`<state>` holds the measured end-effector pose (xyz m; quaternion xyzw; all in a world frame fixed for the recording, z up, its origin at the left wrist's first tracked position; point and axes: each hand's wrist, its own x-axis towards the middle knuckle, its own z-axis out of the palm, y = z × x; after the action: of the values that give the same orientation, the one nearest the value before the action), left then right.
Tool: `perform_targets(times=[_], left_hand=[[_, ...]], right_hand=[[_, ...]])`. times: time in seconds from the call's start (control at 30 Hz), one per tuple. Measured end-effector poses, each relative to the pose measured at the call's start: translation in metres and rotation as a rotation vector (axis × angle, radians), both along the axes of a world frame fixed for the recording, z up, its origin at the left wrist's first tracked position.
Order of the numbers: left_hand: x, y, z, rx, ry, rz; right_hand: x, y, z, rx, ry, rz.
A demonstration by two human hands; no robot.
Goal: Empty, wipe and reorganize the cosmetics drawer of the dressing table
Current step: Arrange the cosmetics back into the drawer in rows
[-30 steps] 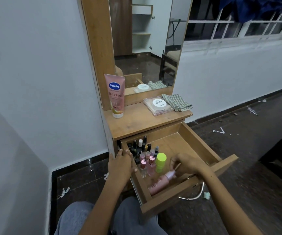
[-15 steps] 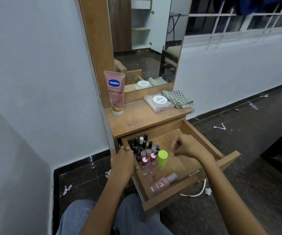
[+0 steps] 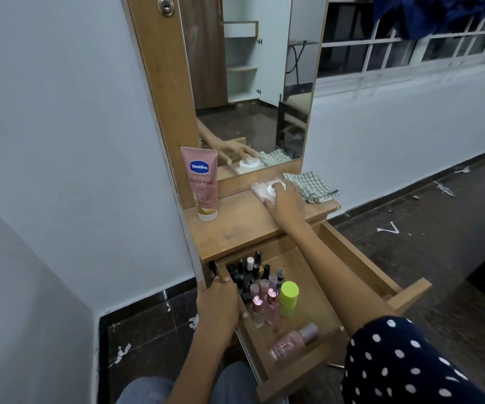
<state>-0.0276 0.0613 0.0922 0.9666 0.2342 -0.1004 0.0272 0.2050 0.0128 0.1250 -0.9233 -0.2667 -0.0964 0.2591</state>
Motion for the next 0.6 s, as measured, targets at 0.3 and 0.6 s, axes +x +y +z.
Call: perform_targets(times=[0.3, 0.6], left_hand=[[-0.001, 0.002, 0.003, -0.024, -0.012, -0.009], [-0.003, 0.002, 0.003, -0.043, -0.033, 0.002]], right_hand=[[0.011, 0.013, 0.011, 0.0, 0.034, -0.15], [-0.056, 0.034, -0.001, 0.008, 0.062, 0.154]])
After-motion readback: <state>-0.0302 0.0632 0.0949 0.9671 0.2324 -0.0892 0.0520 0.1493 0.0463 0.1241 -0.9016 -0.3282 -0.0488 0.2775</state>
